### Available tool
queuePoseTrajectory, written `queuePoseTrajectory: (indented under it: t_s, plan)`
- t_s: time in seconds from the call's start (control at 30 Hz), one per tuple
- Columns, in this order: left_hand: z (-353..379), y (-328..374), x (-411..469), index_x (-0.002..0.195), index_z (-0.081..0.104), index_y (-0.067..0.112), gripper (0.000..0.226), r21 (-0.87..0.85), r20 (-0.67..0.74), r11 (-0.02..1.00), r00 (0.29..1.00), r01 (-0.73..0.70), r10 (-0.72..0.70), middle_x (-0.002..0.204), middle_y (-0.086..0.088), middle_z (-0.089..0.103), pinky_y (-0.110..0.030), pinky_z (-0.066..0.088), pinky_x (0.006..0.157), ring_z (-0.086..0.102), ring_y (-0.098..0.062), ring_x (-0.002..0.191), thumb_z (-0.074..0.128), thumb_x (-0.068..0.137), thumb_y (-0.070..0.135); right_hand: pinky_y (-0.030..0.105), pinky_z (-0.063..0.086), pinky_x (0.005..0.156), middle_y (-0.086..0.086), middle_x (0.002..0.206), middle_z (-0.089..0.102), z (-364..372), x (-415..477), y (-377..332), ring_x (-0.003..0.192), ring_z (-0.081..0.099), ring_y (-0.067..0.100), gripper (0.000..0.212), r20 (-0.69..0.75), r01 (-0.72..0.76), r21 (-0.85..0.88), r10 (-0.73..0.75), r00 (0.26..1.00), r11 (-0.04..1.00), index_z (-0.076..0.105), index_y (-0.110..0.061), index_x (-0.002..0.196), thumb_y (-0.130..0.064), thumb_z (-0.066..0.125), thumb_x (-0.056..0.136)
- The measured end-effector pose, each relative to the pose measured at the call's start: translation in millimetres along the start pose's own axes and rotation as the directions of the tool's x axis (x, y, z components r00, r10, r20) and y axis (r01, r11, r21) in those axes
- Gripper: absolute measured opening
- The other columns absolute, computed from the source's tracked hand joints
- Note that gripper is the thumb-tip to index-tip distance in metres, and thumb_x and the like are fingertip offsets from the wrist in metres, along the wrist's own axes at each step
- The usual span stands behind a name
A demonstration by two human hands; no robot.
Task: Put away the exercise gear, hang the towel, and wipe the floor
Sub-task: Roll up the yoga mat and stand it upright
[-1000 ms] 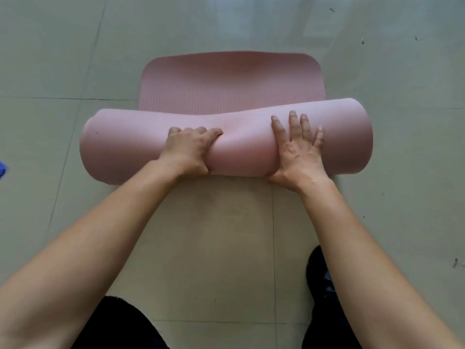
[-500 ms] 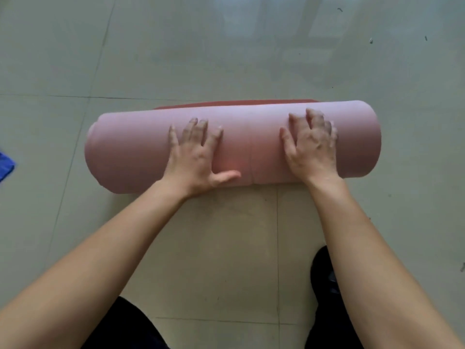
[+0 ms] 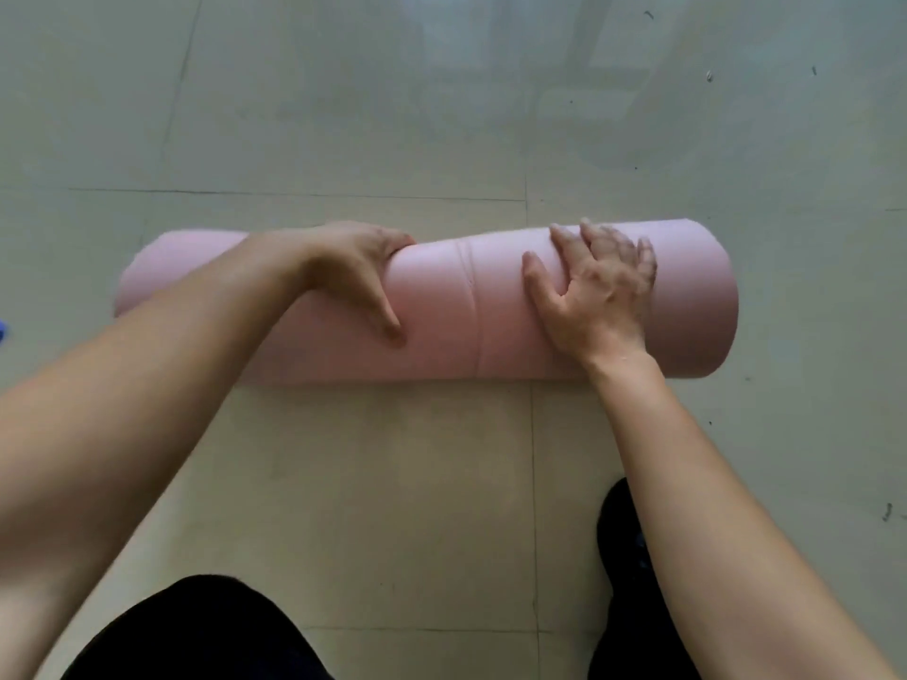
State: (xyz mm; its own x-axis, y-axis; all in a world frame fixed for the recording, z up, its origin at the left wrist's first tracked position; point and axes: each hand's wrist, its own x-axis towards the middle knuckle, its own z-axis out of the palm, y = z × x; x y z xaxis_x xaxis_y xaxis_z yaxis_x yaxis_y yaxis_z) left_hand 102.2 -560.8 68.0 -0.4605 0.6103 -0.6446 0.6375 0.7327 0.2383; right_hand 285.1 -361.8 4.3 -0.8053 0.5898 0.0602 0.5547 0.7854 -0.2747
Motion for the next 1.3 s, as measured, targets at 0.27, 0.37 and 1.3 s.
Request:
queuePoseTrajectory:
  t_s: [0.27,0.37,1.3]
  plan:
    - [65,19,-10,0.157,0.009,0.033,0.098,-0.016,-0.243,0.999,0.970,0.030,-0.033,0.167,0.001,-0.002,-0.054,-0.009,0.120,-0.006,-0.015,0.152,0.045,0.068,0.052,0.051,-0.002,0.123,0.017,0.163,0.027,18,6,8,0.153,0.018,0.030,0.063,-0.036,-0.128,0.091,0.131,0.991,0.988,0.047,-0.024,0.149,-0.060,0.033,0.098]
    - [94,23,4,0.157,0.005,0.031,0.090,0.088,-0.367,0.992,0.929,0.088,-0.050,0.167,0.000,-0.001,-0.057,-0.008,0.119,-0.005,-0.018,0.153,0.016,0.072,0.058,0.054,-0.001,0.122,0.022,0.166,0.008,24,-17,26,0.155,0.005,0.035,0.087,-0.219,-0.410,0.216,0.453,0.864,0.886,0.032,-0.021,0.156,-0.071,0.047,0.087]
    - [-126,29,-132,0.137,0.050,0.032,0.057,-0.764,-0.637,0.255,0.632,-0.592,-0.441,0.131,0.013,0.058,-0.028,0.041,0.100,0.056,0.004,0.114,0.028,0.098,0.067,0.028,0.056,0.093,-0.015,0.117,0.071,-241,40,-161,0.105,0.068,0.003,0.085,-0.057,0.050,0.998,0.266,0.962,0.031,0.058,-0.026,0.127,-0.031,0.099,0.053]
